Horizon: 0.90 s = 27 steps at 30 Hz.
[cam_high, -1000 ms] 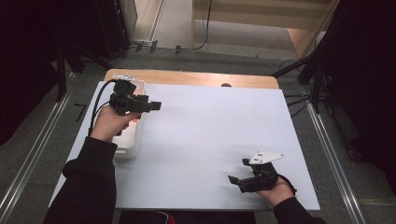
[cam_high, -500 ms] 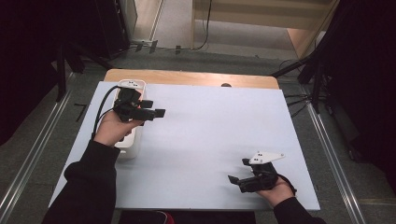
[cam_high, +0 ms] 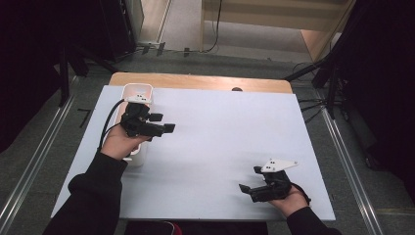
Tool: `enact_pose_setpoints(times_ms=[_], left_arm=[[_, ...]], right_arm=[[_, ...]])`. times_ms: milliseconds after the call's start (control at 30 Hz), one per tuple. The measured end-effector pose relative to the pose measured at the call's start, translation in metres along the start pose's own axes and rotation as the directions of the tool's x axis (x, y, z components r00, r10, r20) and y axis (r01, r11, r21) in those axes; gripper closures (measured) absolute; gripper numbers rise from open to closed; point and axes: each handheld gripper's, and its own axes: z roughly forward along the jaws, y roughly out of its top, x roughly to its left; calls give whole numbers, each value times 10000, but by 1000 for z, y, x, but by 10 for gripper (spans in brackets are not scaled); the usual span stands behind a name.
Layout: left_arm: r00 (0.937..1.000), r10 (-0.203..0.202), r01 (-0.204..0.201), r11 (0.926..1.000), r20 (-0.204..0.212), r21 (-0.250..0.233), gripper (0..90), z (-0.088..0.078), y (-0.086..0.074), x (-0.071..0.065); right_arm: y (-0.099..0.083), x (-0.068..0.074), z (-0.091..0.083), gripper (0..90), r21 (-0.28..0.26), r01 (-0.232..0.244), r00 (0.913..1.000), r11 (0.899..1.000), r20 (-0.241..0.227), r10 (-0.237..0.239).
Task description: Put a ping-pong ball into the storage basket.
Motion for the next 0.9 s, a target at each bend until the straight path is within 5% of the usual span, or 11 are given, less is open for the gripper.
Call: enact_pose_setpoints(times_ms=[433,533,900], left_arm=[[9976,634,-641,9977,263,240,132,6,-11,-11],[9967,570,-576,9983,574,80,131,6,-16,-13],[9933,1021,-1038,9941,535,317,134,8,-34,-23]], right_arm=[[0,0,0,111,-23,6,10000,10000,-6,-6],[0,0,0,111,-25,16,10000,10000,-15,-16],[0,0,0,111,-17,6,10000,10000,-13,-6]])
